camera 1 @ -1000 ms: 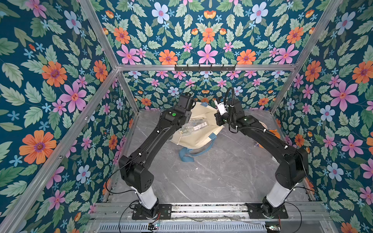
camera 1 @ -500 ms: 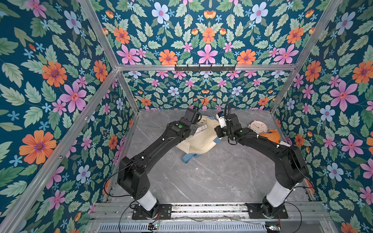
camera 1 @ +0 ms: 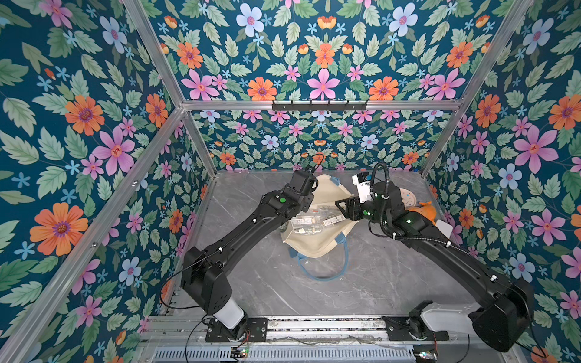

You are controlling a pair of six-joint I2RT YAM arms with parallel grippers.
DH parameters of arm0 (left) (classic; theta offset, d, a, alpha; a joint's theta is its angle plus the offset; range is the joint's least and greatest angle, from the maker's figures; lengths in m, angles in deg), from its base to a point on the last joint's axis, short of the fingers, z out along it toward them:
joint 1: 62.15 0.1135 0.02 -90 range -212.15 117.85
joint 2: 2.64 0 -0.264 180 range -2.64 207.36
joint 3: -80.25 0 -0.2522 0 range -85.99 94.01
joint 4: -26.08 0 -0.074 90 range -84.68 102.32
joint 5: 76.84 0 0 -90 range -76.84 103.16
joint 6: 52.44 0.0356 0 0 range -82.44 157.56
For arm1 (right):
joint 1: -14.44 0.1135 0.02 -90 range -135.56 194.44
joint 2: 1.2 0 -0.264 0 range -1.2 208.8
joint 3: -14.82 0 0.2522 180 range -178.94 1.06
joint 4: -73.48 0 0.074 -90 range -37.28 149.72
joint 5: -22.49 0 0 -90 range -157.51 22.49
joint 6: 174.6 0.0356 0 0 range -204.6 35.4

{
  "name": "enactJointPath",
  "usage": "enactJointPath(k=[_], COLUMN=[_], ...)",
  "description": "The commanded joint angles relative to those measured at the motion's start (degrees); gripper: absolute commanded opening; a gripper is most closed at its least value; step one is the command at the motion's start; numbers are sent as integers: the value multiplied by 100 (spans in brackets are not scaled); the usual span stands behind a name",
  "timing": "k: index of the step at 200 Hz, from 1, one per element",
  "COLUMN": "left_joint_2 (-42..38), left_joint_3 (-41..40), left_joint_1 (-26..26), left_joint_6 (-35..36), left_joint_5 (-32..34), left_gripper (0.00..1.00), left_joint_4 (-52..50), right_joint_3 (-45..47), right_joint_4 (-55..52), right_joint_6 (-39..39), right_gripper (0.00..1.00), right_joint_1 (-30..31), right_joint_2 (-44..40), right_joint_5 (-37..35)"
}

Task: Take out the compass set from the canvas bag
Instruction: Adjust the canvas bag at the center of the board.

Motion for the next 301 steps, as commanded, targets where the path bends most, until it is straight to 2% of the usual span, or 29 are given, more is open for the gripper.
enactJointPath(k=[1,49,65,75,92,102,119,131,173,191,230,264,291,301], left_joint_2=[-23,-88,-143,-176,-228,-266,-372,-462,-609,-636,-691,-775,-948,-983], left_joint_3=[13,59,44,23,12,6,-64,-156,-359,-418,-681,-888,-1126,-1180], left_joint_1=[-44,-96,-123,-139,-157,-160,-175,-172,-185,-184,-185,-184,-182,-185], left_joint_6=[-95,-70,-75,-74,-53,-27,7,23,44,52,120,205,370,425], left_joint_5=[80,132,158,176,230,251,273,294,223,158,-44,-251,-257,-248], left_gripper=[0,0,0,0,0,0,0,0,0,0,0,0,0,0], left_joint_4=[411,433,437,449,458,459,515,595,709,777,1081,1193,1331,1367], right_joint_3=[163,52,-51,-94,66,313,483,610,1628,1975,2531,2592,2323,2201], right_joint_4=[-36,-586,-636,-582,-191,219,481,616,1332,1583,2502,3123,2724,2563], right_joint_6=[290,-1001,-1394,-1612,-2050,-2199,-2211,-2300,-2549,-2493,-1846,-1582,-1913,-2183], right_gripper=[65,72,72,69,66,60,52,47,43,43,42,43,47,49], right_joint_1=[160,159,166,242,681,861,1030,1136,1198,1220,1436,1817,1929,1929], right_joint_2=[-335,-775,-840,-860,-800,-646,-195,131,931,1264,1841,2556,2345,1998], right_joint_5=[38,-453,-276,-9,-76,-84,97,-96,-650,-826,-852,-941,-1005,-1055])
